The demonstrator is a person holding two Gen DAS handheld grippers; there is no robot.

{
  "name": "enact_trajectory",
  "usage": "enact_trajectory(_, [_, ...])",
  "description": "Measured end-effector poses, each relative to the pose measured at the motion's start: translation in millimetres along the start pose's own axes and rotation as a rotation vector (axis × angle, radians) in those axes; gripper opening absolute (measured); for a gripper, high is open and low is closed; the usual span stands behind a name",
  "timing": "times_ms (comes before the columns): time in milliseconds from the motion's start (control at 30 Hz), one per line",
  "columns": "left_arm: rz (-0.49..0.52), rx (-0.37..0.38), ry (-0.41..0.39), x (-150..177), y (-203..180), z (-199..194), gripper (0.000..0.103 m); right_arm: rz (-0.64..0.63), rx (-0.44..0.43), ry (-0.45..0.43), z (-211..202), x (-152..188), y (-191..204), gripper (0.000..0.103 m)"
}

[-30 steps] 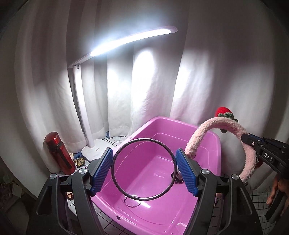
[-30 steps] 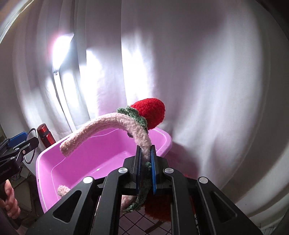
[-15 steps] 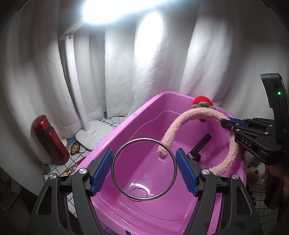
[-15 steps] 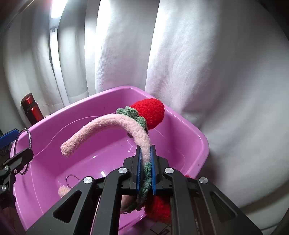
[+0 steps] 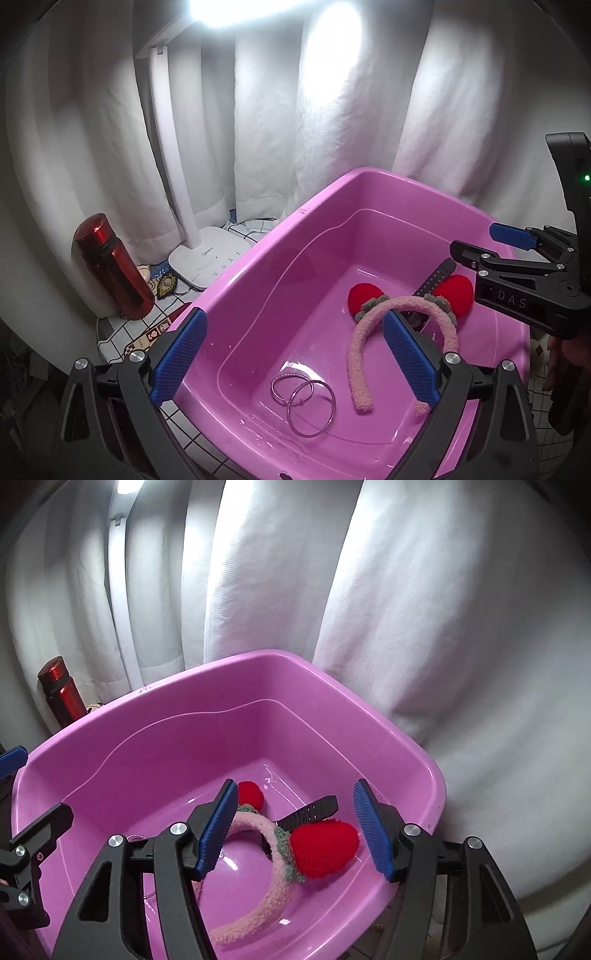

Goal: Organize jewelry
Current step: 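Open both grippers over the tub, dropping headband and ring, then move both grippers back to the brown clip and black hair tie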

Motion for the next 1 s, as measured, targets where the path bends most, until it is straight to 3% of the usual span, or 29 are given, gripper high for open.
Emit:
enact_trajectory(333, [-0.009,0.012,-0.007,5.7,-4.5,-14.5,0.095,0.066,-0.032,-0.02,-24.3,6.8,-8.6,0.061])
enact_trajectory(633, [-0.012,0.034,-0.028,4.1,-16.2,-38.1,0.095,0.133,-0.042,-0.07,-71.7,30.4,-27.0,0.061])
enact_trajectory(833, [-0.015,0.114,-0.051,4.6,-46.7,-60.8,0.096,0.248,-0.004,-0.08,-108.2,77.2,-77.1,0.063])
enact_trajectory(1000, [0.019,0.21,-0.077,8.3,-94.8,-80.4,0.097,0.334,0.086,-0.059,-139.0,136.3,-132.8,0.063])
Point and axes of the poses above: each gripper's, at about its wrist camera, not at the fingertips, and z roughly the way its jaws point, y to its left, x to its underside, the point moved 10 cm from there along z, roughly the way its jaws point, and after that the axes turned 9 degrees about z, right-handed, at the moved point
